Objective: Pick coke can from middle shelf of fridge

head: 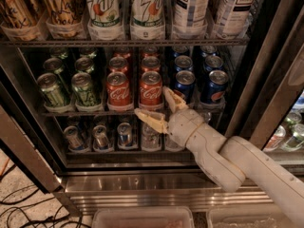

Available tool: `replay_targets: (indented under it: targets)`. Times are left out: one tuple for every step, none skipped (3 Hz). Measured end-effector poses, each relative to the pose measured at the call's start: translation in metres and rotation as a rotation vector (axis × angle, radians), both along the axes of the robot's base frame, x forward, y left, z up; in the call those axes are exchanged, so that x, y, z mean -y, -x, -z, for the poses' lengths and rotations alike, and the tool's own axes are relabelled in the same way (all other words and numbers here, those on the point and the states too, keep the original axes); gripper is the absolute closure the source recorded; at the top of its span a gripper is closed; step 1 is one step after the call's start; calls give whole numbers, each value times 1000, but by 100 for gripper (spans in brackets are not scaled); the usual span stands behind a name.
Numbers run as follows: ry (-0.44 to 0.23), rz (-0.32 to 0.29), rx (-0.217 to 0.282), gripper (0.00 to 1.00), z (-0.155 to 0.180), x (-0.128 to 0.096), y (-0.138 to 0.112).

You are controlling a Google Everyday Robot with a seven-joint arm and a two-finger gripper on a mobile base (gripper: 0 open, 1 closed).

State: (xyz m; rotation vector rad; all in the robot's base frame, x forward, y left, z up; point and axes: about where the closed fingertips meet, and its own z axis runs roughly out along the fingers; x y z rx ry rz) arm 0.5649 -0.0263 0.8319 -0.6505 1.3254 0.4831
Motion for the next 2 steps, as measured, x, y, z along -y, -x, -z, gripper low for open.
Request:
replay_targets:
  targets:
    - [-20, 5, 7, 27, -5, 3, -11]
    - [-30, 5, 1, 27, -7, 3, -23]
